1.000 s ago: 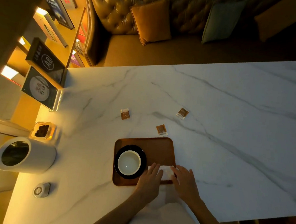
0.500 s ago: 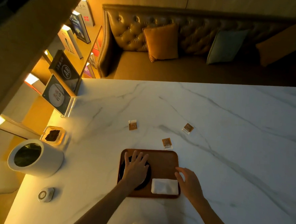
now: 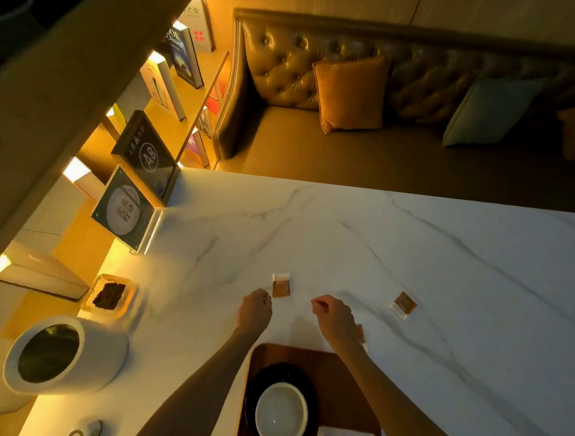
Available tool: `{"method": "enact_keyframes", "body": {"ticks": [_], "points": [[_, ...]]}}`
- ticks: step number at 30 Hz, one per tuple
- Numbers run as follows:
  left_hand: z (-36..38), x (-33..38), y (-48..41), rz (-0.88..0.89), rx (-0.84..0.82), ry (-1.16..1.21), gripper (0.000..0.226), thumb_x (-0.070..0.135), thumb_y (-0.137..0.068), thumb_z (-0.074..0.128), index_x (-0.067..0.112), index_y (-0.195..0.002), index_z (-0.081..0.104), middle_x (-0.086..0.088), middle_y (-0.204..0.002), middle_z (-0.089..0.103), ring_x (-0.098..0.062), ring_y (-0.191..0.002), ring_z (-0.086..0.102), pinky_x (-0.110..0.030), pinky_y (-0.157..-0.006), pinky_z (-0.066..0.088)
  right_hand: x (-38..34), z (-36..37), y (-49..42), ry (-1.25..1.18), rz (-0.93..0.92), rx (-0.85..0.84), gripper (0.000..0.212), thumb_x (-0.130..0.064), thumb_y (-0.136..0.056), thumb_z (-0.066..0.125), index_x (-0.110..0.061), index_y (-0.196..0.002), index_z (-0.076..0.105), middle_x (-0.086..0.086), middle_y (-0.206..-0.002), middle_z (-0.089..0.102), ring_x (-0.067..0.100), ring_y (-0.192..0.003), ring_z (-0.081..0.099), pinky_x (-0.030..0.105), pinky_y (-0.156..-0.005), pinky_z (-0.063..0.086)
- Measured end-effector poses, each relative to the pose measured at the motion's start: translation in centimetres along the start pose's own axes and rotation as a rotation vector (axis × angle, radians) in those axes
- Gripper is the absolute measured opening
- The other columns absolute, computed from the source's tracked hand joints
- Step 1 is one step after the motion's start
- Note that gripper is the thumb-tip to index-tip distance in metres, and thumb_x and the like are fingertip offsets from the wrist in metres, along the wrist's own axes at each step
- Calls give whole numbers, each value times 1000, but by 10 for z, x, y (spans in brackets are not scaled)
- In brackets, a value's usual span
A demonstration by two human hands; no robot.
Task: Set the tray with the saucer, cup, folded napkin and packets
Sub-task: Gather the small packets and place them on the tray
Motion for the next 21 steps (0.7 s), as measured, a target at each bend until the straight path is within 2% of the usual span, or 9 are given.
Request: {"method": "enact_keyframes", "body": {"ticks": [3, 6, 9, 10, 12, 14, 17, 19, 21], "points": [[4, 0, -27, -52, -10, 74, 25, 17, -97, 46, 1, -103, 65, -16, -105, 69, -29, -95, 64, -38, -82, 51, -10, 21, -38, -73, 69, -11, 24, -25, -94, 51, -12, -107, 67, 7, -105, 72, 20, -94, 65, 26, -80, 50], [18, -2, -47, -95, -73, 167, 26, 20, -96, 49, 4, -112, 61, -13, -112, 66, -26, -99, 62, -33, -79, 45, -11, 50, -68, -144, 163, -73, 29, -20, -96, 47, -3, -110, 65, 16, -112, 68, 27, -101, 62, 28, -80, 46], [30, -7, -63, -111, -95, 260, 18, 20, -96, 50, 11, -108, 60, -11, -103, 64, -20, -88, 57, -31, -76, 43, -4, 81, -83, -191, 236, -166, 30, -19, -95, 46, -1, -109, 65, 20, -110, 67, 25, -92, 60, 32, -78, 48], [32, -9, -67, -116, -90, 283, 19, 18, -96, 50, 8, -107, 61, -12, -100, 65, -21, -86, 58, -33, -76, 45, -2, 89, -86, -207, 245, -187, 29, -17, -93, 47, -2, -109, 66, 19, -108, 67, 24, -89, 59, 32, -76, 48], [35, -12, -72, -133, -82, 321, 23, 16, -97, 50, 2, -111, 62, -15, -103, 67, -26, -92, 63, -39, -82, 51, 2, 97, -88, -233, 258, -188, 26, -15, -90, 50, -5, -107, 68, 15, -106, 69, 24, -89, 60, 33, -76, 49], [37, -16, -74, -158, -75, 352, 24, 15, -94, 54, 3, -114, 62, -14, -106, 68, -26, -96, 64, -41, -87, 53, 5, 98, -89, -290, 285, -160, 25, -14, -89, 54, -7, -108, 68, 14, -106, 69, 27, -95, 62, 38, -84, 52], [41, -20, -71, -194, -94, 428, 22, 13, -91, 60, 6, -112, 62, -6, -98, 65, -12, -80, 59, -20, -66, 46, 12, 100, -87, -411, 342, -139, 30, -13, -87, 60, -5, -116, 64, 18, -112, 67, 33, -103, 63, 44, -91, 54], [46, -23, -66, -229, -130, 511, 23, 14, -88, 66, 6, -109, 59, -6, -94, 62, -10, -76, 56, -17, -60, 42, 16, 102, -82, -445, 363, -146, 31, -12, -87, 62, -4, -118, 62, 18, -113, 66, 34, -104, 63, 43, -90, 55], [50, -28, -58, -274, -169, 581, 27, 14, -86, 70, 5, -108, 58, -10, -96, 62, -16, -81, 58, -19, -61, 46, 18, 102, -75, -468, 370, -141, 30, -12, -87, 64, -5, -116, 61, 16, -111, 66, 32, -102, 64, 42, -90, 56]]}}
Point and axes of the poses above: each hand's wrist, its own y-axis away from the middle knuckle, its own z-axis out of the palm, x = y × z, the point moved 9 cm from there along -y, towards the middle knuckle
